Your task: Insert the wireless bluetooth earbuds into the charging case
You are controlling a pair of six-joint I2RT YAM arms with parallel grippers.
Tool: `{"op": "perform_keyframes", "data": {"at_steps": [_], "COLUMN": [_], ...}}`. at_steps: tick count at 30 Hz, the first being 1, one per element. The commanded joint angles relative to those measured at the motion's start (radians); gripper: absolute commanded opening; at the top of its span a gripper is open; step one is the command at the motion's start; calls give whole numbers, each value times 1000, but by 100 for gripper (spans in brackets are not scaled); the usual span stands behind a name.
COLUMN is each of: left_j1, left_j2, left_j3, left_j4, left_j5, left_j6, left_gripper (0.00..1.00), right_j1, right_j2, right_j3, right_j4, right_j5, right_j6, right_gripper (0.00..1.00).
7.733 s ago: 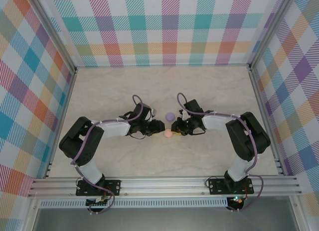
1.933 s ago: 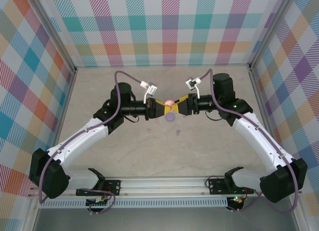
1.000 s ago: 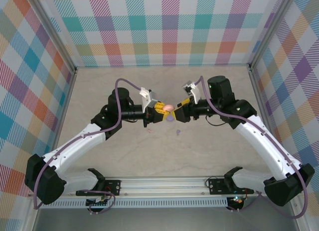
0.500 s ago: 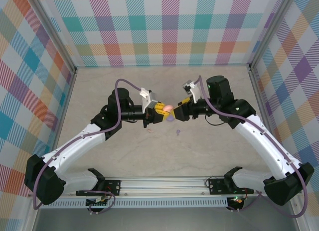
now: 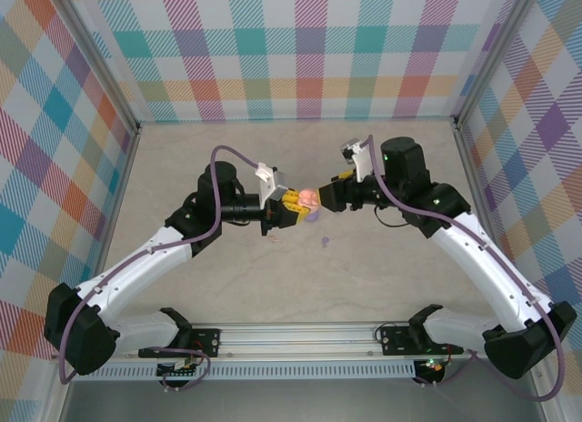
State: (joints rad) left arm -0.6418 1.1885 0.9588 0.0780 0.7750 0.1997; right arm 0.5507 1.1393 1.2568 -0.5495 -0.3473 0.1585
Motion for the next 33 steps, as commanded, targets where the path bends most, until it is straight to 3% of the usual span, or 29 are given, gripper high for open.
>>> {"op": "perform_keyframes", "data": {"at_steps": [1,5,7,16,23,33], "left_j1": [-14,1,9,13,13,13], "left_j2": [-30,-45,-61,-173,-215,-264], "left_j3": [5,-7,-15,-51,-58,-74], "left_j4": [2,22,27,26,16,-22], "left_j5": [-8,-5,-11,-73,-113,-128], "left_j6": [-3,-58,-83,-171,-239,-290], "left_gripper": [13,13,13,14,14,14], "right_j1": [-4,-17,-42,-94,-81,39], "right_j2": [-57,-57,-31,215,487,810], "right_j3": [-30,-42,-43,-46,34,281], "right_j4": [47,-20,-53,-57,-34,-124], "right_j5": [122,325,358,215,-4,25], "right_j6": [40,100,133,175,144,121], "right_gripper": [68,72,72,73,66,47]}}
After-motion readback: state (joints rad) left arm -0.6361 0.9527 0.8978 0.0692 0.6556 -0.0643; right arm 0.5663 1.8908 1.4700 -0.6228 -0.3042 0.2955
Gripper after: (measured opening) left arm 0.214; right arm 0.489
